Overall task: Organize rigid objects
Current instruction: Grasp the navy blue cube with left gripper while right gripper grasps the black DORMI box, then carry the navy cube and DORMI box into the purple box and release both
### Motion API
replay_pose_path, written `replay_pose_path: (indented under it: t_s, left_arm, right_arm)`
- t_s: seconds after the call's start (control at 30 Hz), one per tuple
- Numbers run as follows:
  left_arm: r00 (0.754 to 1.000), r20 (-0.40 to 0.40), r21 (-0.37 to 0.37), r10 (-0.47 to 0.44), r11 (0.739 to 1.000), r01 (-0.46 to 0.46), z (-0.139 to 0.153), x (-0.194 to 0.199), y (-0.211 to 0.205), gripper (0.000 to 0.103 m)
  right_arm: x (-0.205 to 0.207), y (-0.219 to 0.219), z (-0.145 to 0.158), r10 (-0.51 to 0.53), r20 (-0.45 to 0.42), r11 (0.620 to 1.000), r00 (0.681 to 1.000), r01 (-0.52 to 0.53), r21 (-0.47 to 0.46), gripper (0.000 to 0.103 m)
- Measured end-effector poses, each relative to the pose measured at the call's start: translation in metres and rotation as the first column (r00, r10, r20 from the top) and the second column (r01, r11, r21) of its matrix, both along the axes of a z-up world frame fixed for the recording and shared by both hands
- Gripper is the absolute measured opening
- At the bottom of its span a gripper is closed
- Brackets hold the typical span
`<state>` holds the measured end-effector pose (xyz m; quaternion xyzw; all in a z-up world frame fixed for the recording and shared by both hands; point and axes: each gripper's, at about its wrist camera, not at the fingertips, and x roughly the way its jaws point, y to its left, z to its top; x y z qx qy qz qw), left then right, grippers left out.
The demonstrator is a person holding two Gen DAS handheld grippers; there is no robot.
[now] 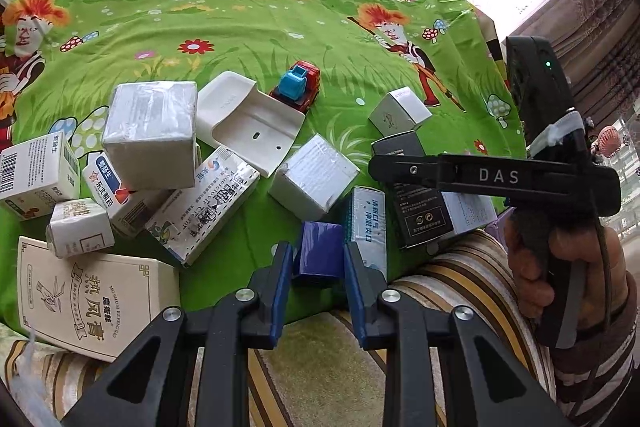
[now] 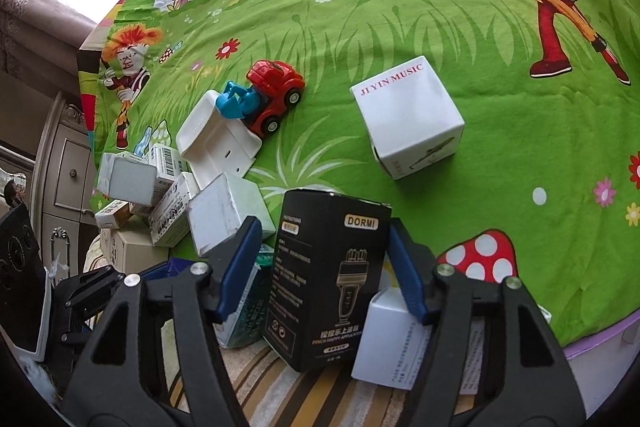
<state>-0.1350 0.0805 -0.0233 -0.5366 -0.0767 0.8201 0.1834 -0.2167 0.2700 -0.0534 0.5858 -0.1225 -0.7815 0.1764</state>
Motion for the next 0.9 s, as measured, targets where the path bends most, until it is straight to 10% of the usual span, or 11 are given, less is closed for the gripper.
replay_pose_path:
  t_s: [0.9]
  left_arm:
    - [0.990,-0.134,0.107,0.050,0.994,-0.036,0.038,0.039,-0.010,0.027]
  right_arm:
    - [0.071,0.022,0.078,-0.075,-0.262,0.997,0.962,0.075,-0.011,0.056]
